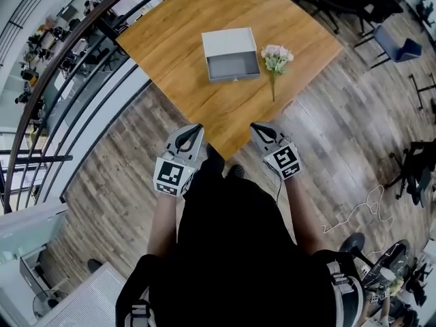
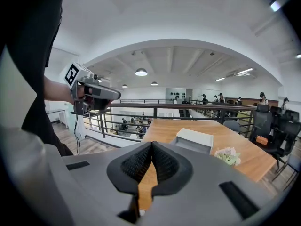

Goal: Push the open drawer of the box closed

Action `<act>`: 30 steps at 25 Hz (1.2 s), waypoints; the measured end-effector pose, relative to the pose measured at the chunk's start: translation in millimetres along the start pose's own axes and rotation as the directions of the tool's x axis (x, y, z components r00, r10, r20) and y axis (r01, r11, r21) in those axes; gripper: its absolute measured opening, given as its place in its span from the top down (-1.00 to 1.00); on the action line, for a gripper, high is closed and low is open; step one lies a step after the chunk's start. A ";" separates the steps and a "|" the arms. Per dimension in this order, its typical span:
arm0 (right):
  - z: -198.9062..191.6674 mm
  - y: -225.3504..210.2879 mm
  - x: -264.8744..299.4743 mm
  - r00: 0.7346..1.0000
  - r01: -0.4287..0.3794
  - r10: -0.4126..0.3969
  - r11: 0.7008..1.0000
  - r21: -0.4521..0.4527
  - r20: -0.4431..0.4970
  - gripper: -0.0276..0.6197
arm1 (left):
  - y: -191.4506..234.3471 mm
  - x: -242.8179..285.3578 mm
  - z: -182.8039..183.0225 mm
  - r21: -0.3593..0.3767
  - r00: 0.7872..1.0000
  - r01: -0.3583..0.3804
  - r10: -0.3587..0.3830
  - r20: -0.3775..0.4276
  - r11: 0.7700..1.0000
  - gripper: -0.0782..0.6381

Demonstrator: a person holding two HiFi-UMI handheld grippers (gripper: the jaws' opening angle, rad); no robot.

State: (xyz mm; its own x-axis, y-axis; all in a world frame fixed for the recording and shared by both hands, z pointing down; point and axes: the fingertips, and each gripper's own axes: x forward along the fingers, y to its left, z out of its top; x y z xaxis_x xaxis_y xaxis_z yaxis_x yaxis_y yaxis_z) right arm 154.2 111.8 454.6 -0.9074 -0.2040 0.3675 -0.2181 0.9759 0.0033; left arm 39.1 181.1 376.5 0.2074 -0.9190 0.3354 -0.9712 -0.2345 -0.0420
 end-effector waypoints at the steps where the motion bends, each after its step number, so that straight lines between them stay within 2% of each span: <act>1: 0.8 -2.5 2.0 1.000 0.002 -0.002 1.000 0.003 -0.001 0.87 | 2.3 2.7 1.9 0.001 1.000 0.004 -0.004 0.000 1.000 0.71; 15: 38.9 -47.6 74.8 0.997 0.069 -0.069 0.997 0.025 -0.020 0.87 | 84.3 61.5 33.3 0.017 0.994 0.108 -0.108 0.019 0.994 0.71; 19: 47.9 -52.7 105.1 0.996 0.081 -0.080 0.996 0.032 -0.033 0.87 | 113.0 72.6 28.2 0.002 0.990 0.139 -0.139 0.013 0.990 0.71; 24: 60.9 -68.0 135.3 0.993 0.112 -0.110 0.992 0.050 -0.031 0.87 | 142.3 93.7 28.7 0.018 0.982 0.190 -0.190 0.008 0.982 0.71; 30: 60.1 -95.1 164.9 0.988 0.145 -0.143 0.989 0.035 -0.053 0.87 | 158.4 125.4 17.0 0.036 0.964 0.265 -0.264 -0.035 0.964 0.71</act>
State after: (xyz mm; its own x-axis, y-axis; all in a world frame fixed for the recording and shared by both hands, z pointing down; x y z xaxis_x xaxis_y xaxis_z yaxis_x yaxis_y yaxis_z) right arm 3.7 -19.3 458.9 -0.8468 -0.3369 0.4117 -0.3595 0.9329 0.0240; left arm -86.7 23.4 395.9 0.4518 -0.8130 0.3674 -0.8768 -0.4806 0.0149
